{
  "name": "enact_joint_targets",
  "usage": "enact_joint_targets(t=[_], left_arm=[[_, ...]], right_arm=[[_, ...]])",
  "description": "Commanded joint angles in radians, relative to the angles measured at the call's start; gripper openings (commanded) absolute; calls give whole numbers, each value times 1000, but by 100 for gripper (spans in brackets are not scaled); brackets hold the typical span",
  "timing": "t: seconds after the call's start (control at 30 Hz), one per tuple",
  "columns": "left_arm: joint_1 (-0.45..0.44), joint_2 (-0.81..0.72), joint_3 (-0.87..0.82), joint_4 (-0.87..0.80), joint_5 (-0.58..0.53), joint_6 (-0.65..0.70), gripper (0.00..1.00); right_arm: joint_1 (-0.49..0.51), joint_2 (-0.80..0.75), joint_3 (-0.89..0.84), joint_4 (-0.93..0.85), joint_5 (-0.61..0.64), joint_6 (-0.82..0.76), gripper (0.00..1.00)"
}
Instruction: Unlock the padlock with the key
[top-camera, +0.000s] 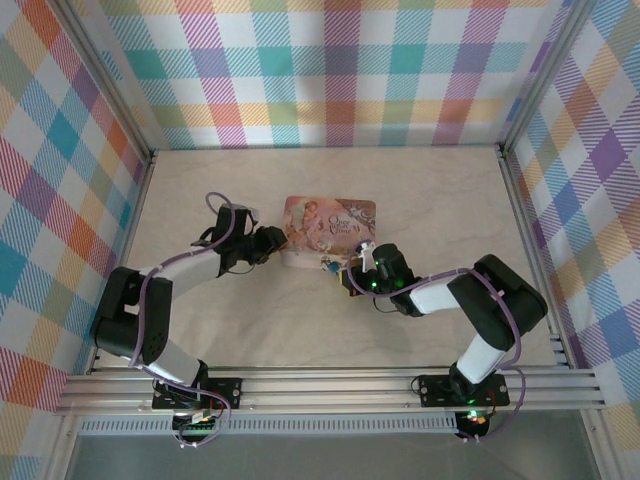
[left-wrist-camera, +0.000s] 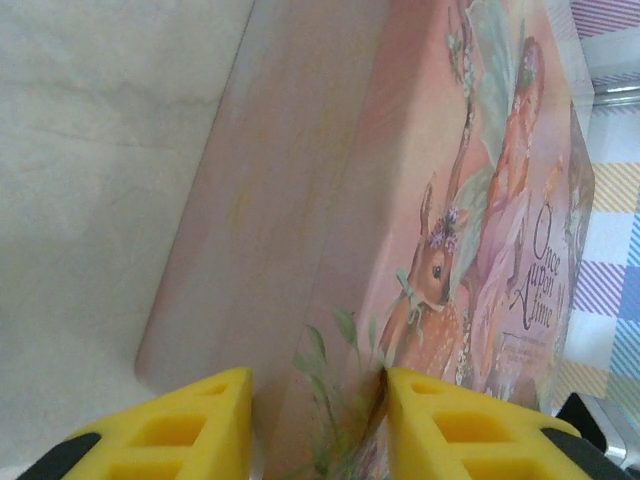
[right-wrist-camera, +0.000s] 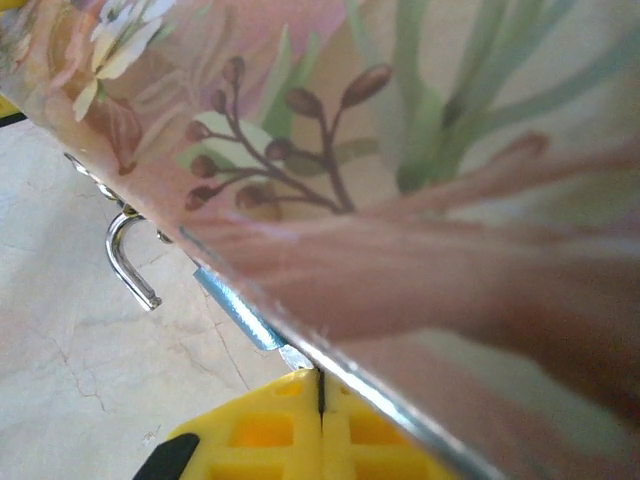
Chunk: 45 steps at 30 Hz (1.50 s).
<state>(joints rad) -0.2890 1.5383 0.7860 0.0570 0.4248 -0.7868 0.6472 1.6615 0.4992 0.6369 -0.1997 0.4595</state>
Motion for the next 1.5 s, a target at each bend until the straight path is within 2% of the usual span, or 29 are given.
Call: enact_joint_targets(t=[0.0,0.23,0.33,0.57,1.07,1.27,1.47], left_arm=[[-18,-6,-37,-72,-31,-52,36],[-23,-24,-46,-85,-38,-60,35],[-26,-32,-51,-94,-38,-59,35],[-48,-68,-63,-133,-56,-55,35],[-93,-128,-121,-167,-78,-83,35],[-96,-137,-120,-166,-88,-87,35],[-96,-139,-120,-161,-100,-91,35]], right_arm=[[3,-10,-22,-101,-53,7,12],[-16,-91,-30,-148,-91,-38,27],[-37,-134,-23,-173,-101,-50,30],[-96,-161,14,-122,-157,-66,34],[-201,-6,152,-34,-287,-136,36],[-211,-49,100,-15,-303,-113,36],[-209,-45,36,105,-395,-21,41]])
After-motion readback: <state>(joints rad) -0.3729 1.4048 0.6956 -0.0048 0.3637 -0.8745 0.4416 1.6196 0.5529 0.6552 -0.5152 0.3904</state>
